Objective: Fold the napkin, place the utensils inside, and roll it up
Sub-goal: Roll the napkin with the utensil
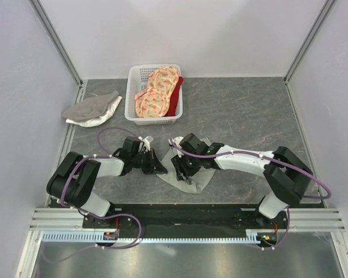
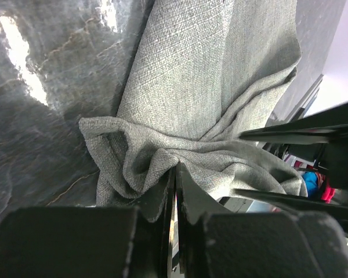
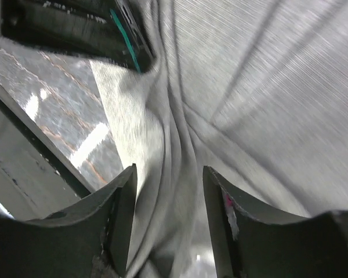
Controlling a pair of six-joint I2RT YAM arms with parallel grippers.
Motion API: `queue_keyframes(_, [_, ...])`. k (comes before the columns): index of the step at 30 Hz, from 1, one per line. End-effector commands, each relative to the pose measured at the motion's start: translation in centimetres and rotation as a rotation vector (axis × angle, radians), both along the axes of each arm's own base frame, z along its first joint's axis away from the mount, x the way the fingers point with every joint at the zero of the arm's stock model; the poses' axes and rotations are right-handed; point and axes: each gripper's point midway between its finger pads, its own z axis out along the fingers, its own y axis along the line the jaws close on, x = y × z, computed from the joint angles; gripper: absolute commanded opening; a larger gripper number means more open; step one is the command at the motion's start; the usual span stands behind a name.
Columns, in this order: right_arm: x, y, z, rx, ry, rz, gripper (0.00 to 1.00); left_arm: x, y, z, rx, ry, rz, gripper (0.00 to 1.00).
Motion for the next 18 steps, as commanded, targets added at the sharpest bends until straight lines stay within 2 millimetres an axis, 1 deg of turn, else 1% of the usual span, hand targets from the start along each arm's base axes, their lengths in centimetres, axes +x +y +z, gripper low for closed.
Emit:
queue_keyframes(1, [0.1,-0.6,4.9,-0.019,-0.113,-0.078,0.57,-1.7,1.1,-2.7,0.105,0.046,-0.041,0.09])
queue_keyframes(3, [-0.6,-0.5,5.9,-0.02,-0.123,-0.088,0.57,-1.8,1.0,-2.6,0.105,0.048,-0.047,0.09])
queue_keyframes(4, [-1.5,0.1,6.9,0.0,-0.132,-0.072,0.57,-1.7,1.0,-2.6,0.106,0.047,-0.048,0.09])
queue_keyframes(6, [-2.6,0.4,7.6,0.005,-0.124,-0.089,0.56,-1.8,1.0,-2.6,0.11,0.049,-0.053,0.09])
queue_keyframes(7, [-3.8,1.0,7.8,0.009,-0.118,-0.07,0.55,-1.7,1.0,-2.5,0.111,0.046,-0.053,0.09])
queue_keyframes(8, [-4.4,1.3,8.0,0.02,-0.104,-0.075,0.53,-1.8,1.0,-2.6,0.115,0.051,-0.054,0.09])
queue_keyframes(9, [-4.9,1.5,7.9,0.02,-0.091,-0.078,0.51,-1.9,1.0,-2.6,0.115,0.05,-0.055,0.09])
queue_keyframes(10, [-5.6,1.7,7.7,0.019,-0.079,-0.071,0.47,-1.9,1.0,-2.6,0.115,0.05,-0.056,0.08])
queue_keyframes(12, [-6.1,1.6,7.1,0.008,-0.054,-0.091,0.42,-1.9,1.0,-2.6,0.116,0.048,-0.059,0.08])
queue_keyframes(13, [-5.8,0.9,6.3,-0.02,-0.062,-0.114,0.38,-1.9,1.0,-2.6,0.114,0.049,-0.06,0.08])
queue_keyframes(16, [-5.2,-0.6,5.3,-0.08,-0.084,-0.172,0.33,-1.9,0.9,-2.5,0.112,0.047,-0.064,0.08])
queue_keyframes(18, [-5.0,-1.3,5.0,-0.106,-0.093,-0.191,0.31,-2.0,0.8,-2.4,0.112,0.044,-0.068,0.08])
